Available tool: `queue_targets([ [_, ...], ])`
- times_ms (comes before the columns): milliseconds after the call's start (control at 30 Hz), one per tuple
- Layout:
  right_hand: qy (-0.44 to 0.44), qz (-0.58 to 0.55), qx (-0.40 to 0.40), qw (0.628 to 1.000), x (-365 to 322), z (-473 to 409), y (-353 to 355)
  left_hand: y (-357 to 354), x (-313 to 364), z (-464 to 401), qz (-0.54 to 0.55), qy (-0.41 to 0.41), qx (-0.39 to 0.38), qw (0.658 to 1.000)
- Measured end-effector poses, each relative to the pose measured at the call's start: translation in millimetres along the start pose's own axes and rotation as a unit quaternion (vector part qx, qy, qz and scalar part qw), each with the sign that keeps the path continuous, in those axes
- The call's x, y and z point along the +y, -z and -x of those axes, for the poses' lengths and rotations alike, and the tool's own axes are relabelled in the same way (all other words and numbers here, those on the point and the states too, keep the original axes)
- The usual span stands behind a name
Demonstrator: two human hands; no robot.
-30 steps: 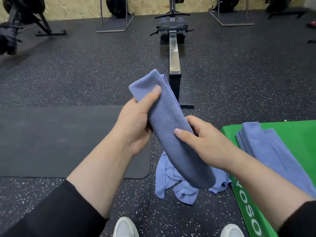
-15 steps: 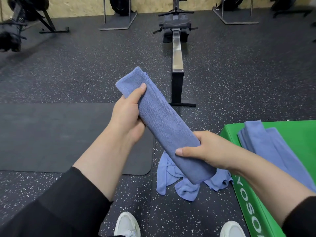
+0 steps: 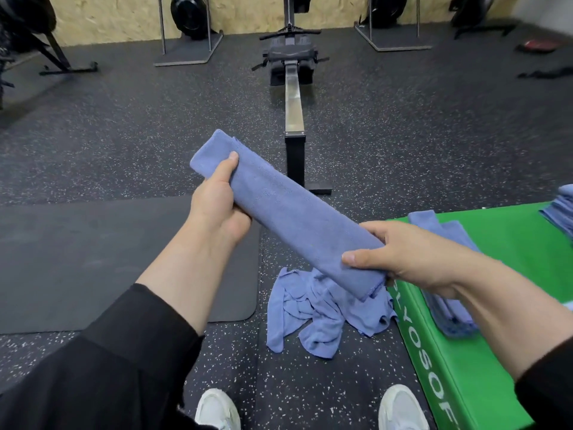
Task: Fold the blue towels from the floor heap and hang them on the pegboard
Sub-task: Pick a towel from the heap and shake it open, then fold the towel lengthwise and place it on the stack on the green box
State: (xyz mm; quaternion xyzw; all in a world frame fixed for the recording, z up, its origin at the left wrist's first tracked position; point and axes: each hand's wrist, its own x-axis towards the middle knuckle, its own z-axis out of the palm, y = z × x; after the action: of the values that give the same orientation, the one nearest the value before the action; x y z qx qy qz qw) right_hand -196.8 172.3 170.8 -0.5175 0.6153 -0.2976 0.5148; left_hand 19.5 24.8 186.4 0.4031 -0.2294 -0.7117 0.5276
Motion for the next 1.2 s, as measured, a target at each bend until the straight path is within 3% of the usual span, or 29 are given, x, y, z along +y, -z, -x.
queue_targets([
  [167, -0.008, -0.105, 0.053, 0.993, 8, 42, 44, -28, -28, 7, 0.000, 0.024, -0.005, 1.000],
  [367, -0.027, -0.076, 0.163, 0.983, 28, 103, 94, -87, -79, 13, -0.033, 0.062, -0.031, 0.997],
  [567, -0.051, -0.079, 0.253, 0.963, 65, 152, 138, -179, -138, 3, -0.150, 0.058, -0.089, 0.983],
  [667, -0.063, -0.104, 0.287, 0.950, 94, 164, 154, -211, -165, -3, -0.242, 0.096, -0.151, 0.954],
  [800, -0.125, -0.115, 0.279, 0.945, 152, 162, 160, -226, -206, -20, -0.352, 0.139, -0.189, 0.906],
  [967, -0.173, -0.110, 0.305, 0.930, 209, 133, 139, -234, -264, -47, -0.419, 0.106, -0.156, 0.888],
  [1100, -0.185, -0.007, 0.349, 0.919, 240, 103, 131, -238, -305, -74, -0.424, 0.099, -0.149, 0.888],
  [1200, -0.183, -0.006, 0.354, 0.917, 257, 83, 132, -241, -331, -95, -0.438, 0.096, -0.144, 0.882],
])
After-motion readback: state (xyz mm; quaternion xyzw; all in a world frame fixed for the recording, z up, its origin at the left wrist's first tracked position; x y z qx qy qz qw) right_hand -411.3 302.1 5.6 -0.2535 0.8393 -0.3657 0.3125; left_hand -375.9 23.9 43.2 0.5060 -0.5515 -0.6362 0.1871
